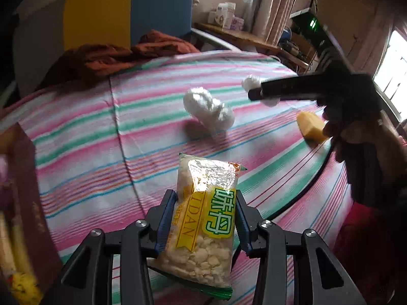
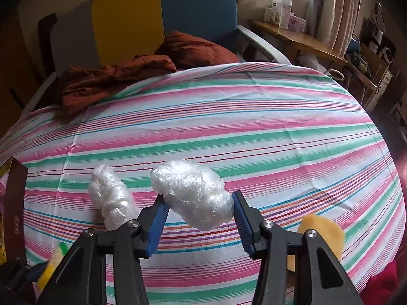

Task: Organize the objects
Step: 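Grasp the snack bag with the left tool while the right tool grasps a cotton-ball bag, then carry snack bag and cotton bag into the gold tray and open both tools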

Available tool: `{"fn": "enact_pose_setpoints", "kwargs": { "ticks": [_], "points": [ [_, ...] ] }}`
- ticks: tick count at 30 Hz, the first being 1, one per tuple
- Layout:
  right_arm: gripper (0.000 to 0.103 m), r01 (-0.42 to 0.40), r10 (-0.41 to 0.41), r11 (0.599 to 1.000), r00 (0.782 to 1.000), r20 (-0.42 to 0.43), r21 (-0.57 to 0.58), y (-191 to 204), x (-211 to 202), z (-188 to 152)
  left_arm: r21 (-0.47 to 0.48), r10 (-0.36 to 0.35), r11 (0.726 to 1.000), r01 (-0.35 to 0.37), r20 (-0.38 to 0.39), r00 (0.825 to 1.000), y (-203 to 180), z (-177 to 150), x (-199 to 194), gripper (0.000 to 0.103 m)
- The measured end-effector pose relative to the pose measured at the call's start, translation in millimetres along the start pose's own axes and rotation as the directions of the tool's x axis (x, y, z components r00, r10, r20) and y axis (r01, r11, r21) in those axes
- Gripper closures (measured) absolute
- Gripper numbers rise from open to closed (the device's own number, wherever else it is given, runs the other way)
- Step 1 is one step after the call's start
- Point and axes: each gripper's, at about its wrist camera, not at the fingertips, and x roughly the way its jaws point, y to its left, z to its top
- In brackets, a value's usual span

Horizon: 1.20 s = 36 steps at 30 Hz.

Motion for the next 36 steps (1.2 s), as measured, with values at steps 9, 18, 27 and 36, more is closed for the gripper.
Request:
{"fn": "enact_pose_setpoints", "kwargs": {
  "ticks": [9,18,27,36],
  "points": [
    [0.053,-0.029,0.029,1.0,0.999,0.029,-0.009,8.1,-10.2,-4.2,-0.041,0.041,0.998,-0.037,0.103,0.994,16.3,2.3,-62.6,0.058],
    [0.053,-0.126,0.128,0.991,0.991,0.032,-0.049,45.8,-30.2,-13.4,-0.145,0.127,0.984,-0.103,0.172,0.977,63.0,-13.4,-122.9,0.058],
    [0.052,-0.324,0.335,0.933,0.941,0.047,-0.158,137.6,-76.9,-32.2,-0.327,0.264,0.924,-0.198,0.169,0.95,137.1,-48.8,-158.9,0.058],
    [0.052,-0.502,0.519,0.817,0.855,-0.018,-0.285,252.1,-102.8,-56.3,-0.438,0.37,0.857,-0.272,0.154,0.916,186.7,-76.7,-184.5,0.058]
  ]
}}
